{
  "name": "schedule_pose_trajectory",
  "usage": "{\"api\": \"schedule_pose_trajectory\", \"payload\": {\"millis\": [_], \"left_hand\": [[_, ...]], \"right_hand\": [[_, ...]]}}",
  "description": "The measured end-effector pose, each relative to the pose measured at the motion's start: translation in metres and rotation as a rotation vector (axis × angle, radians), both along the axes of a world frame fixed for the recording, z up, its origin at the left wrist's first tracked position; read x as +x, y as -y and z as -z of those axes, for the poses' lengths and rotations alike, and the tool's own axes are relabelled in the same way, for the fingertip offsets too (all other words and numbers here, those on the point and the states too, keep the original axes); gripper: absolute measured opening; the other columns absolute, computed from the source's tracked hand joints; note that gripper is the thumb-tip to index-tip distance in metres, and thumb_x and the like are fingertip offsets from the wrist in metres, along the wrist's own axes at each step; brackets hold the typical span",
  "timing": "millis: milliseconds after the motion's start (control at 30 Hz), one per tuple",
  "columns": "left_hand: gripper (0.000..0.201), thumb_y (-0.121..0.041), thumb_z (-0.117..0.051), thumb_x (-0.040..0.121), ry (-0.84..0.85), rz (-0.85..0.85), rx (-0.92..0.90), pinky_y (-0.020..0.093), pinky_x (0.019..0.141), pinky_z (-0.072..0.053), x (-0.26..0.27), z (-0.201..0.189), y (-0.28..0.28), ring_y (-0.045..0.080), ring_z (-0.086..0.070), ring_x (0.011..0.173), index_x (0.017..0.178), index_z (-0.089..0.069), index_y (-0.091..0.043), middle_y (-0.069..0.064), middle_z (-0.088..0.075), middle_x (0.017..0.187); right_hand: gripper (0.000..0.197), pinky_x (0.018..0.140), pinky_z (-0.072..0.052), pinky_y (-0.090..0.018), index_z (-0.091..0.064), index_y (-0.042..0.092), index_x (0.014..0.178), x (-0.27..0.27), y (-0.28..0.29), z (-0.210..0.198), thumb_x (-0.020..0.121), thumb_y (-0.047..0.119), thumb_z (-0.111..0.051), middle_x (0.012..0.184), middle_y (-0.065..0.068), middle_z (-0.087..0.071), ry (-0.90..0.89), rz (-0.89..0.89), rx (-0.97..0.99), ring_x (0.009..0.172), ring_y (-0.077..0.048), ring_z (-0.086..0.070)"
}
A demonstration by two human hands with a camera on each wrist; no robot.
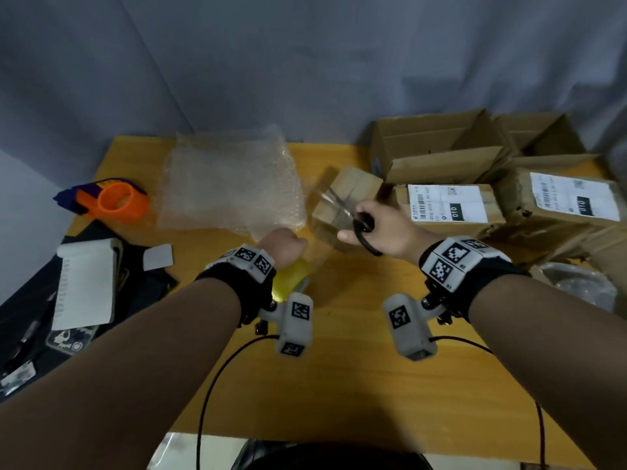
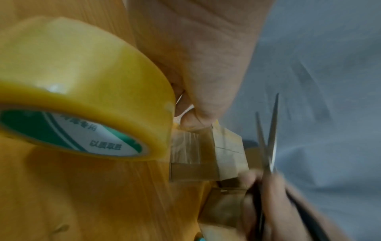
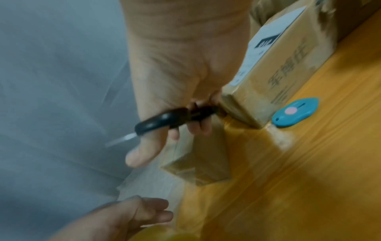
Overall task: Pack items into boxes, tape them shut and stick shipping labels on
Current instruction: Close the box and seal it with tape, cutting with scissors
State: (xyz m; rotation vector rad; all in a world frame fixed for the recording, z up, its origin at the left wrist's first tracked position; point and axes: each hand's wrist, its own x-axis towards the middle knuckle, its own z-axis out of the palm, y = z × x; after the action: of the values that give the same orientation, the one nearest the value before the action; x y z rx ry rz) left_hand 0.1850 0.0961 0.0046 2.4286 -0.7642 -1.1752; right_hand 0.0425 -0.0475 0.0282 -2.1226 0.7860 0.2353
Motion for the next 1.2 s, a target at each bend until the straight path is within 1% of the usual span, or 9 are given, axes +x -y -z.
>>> {"api": "schedule_pose_trajectory", "payload": {"millis": [100, 167, 267, 333, 467, 533, 833, 1000, 1200], "left_hand": [[0.033, -0.027, -0.049, 0.094, -0.009, 0.016, 0.020, 0.029, 0.059, -0.027, 0.002, 0.002, 0.010, 0.015, -0.033, 0.061, 0.065, -0.036, -0.020, 0.001, -0.034, 0.069], [0.027, -0.030, -0.051, 0.095, -0.025, 0.037, 0.011, 0.034, 0.072, -0.040, 0.004, 0.004, 0.014, 0.023, -0.049, 0.075, 0.077, -0.055, -0.010, 0.009, -0.053, 0.082], [0.030, -0.025, -0.056, 0.094, -0.026, 0.033, -0.033, 0.038, 0.093, -0.046, 0.007, 0.010, 0.016, 0.032, -0.062, 0.099, 0.102, -0.069, 0.000, 0.016, -0.068, 0.105], [0.031, -0.024, -0.059, 0.092, -0.038, 0.021, -0.037, 0.038, 0.097, -0.046, 0.008, 0.011, 0.016, 0.032, -0.062, 0.102, 0.107, -0.068, 0.001, 0.017, -0.068, 0.107], [0.034, -0.028, -0.058, 0.093, -0.079, 0.010, -0.034, 0.031, 0.092, -0.043, 0.009, 0.015, 0.013, 0.026, -0.061, 0.102, 0.113, -0.066, -0.001, 0.015, -0.068, 0.110], [0.034, -0.027, -0.059, 0.093, -0.092, -0.020, -0.057, 0.027, 0.085, -0.042, 0.009, 0.018, 0.013, 0.023, -0.060, 0.093, 0.110, -0.067, 0.001, 0.016, -0.068, 0.109], [0.029, -0.025, -0.061, 0.091, -0.082, -0.013, -0.041, 0.027, 0.077, -0.046, 0.012, 0.023, 0.014, 0.021, -0.059, 0.088, 0.107, -0.070, -0.002, 0.012, -0.068, 0.106], [0.029, -0.026, -0.065, 0.088, -0.099, -0.039, -0.038, 0.039, 0.095, -0.049, 0.014, 0.028, 0.014, 0.028, -0.062, 0.103, 0.105, -0.071, -0.004, 0.013, -0.068, 0.109], [0.036, -0.027, -0.072, 0.080, -0.081, -0.121, -0.023, 0.037, 0.078, -0.048, 0.015, 0.032, 0.015, 0.026, -0.061, 0.084, 0.100, -0.070, 0.003, 0.014, -0.067, 0.092]], "right_hand": [[0.038, 0.065, -0.039, -0.022, -0.054, 0.024, 0.101, -0.024, 0.005, 0.000, 0.082, 0.056, -0.063, 0.087, 0.008, -0.055, -0.245, -0.142, 0.142, 0.081, -0.008, -0.054], [0.045, 0.062, -0.037, -0.020, -0.053, 0.021, 0.106, -0.036, 0.008, 0.003, 0.084, 0.060, -0.057, 0.081, 0.008, -0.052, -0.424, -0.221, 0.153, 0.071, -0.006, -0.049], [0.095, 0.069, -0.043, -0.028, -0.056, 0.005, 0.119, -0.044, 0.013, 0.012, 0.063, 0.081, -0.051, 0.082, -0.005, -0.057, -0.552, -0.284, 0.170, 0.072, -0.020, -0.052], [0.106, 0.071, -0.043, -0.032, -0.054, 0.004, 0.124, -0.043, 0.015, 0.020, 0.055, 0.084, -0.050, 0.084, -0.008, -0.057, -0.570, -0.259, 0.213, 0.075, -0.021, -0.051], [0.062, 0.074, -0.042, -0.029, -0.053, 0.015, 0.118, -0.025, 0.007, 0.024, 0.083, 0.066, -0.049, 0.092, -0.008, -0.052, -0.552, -0.208, 0.336, 0.080, -0.020, -0.048], [0.049, 0.074, -0.041, -0.028, -0.050, 0.022, 0.115, -0.017, 0.003, 0.029, 0.087, 0.062, -0.047, 0.091, -0.005, -0.051, -0.544, -0.178, 0.396, 0.081, -0.019, -0.047], [0.038, 0.062, -0.039, -0.022, -0.055, 0.016, 0.085, 0.004, -0.004, 0.040, 0.087, 0.054, -0.054, 0.075, -0.003, -0.051, -0.425, -0.110, 0.458, 0.067, -0.014, -0.048], [0.044, 0.060, -0.041, -0.023, -0.063, 0.015, 0.094, 0.009, -0.007, 0.040, 0.084, 0.057, -0.057, 0.073, -0.005, -0.057, -0.369, -0.098, 0.377, 0.065, -0.015, -0.051], [0.028, 0.053, -0.041, -0.021, -0.065, 0.021, 0.086, 0.001, -0.008, 0.045, 0.081, 0.048, -0.067, 0.063, -0.001, -0.055, -0.281, -0.025, 0.378, 0.055, -0.013, -0.049]]}}
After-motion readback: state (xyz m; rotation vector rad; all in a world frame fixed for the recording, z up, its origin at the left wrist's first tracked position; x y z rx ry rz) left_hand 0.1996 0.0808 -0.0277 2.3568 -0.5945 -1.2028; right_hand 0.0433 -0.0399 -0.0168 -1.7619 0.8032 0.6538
